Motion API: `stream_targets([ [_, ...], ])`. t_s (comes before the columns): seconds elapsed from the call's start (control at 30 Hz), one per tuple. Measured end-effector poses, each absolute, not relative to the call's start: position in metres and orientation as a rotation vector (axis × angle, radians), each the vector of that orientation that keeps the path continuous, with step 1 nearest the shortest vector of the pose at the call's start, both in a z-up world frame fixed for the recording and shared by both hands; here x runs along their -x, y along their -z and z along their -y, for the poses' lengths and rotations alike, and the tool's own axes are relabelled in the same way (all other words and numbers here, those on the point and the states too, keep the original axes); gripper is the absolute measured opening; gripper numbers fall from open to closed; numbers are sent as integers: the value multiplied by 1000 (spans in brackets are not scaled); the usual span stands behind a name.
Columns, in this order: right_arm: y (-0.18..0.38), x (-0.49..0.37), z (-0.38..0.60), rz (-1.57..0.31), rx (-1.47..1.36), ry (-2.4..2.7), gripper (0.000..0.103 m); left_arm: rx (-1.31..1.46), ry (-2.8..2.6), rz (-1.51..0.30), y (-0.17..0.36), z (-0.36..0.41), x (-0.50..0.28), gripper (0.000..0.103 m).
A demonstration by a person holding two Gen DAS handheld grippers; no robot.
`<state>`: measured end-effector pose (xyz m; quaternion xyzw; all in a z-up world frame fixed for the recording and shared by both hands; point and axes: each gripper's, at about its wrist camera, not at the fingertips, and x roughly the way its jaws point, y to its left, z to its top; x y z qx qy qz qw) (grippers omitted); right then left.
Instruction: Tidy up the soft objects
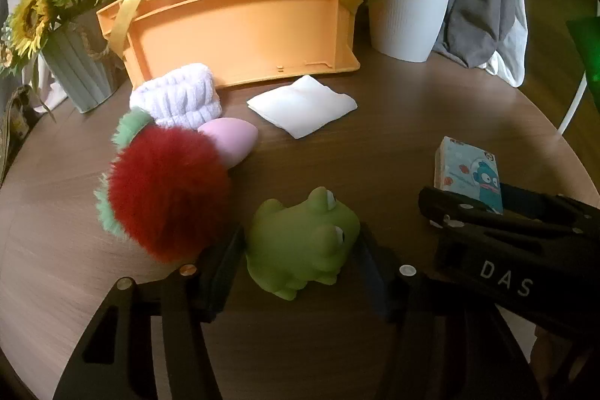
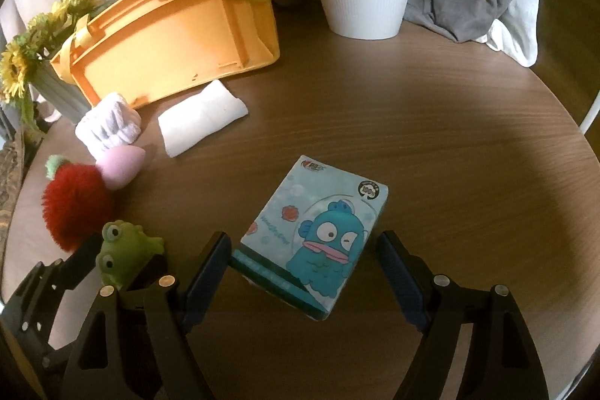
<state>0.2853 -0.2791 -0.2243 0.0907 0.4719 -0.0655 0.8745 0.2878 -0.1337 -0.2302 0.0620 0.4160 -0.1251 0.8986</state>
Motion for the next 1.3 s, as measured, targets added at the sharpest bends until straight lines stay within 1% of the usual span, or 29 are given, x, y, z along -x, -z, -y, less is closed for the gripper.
stream_targets([
  [0.03,224,-285,279,-984,-189,135,72,-127,259,-862,230,134,-288,57],
  [0.27,223,-282,280,-984,-202,134,69,-95,253,-868,229,131,-289,56],
  [0.8,201,-274,294,-927,-224,141,68,-52,243,-823,202,131,-283,56],
  [1.3,156,-272,292,-817,-220,123,68,19,201,-723,145,110,-279,56],
])
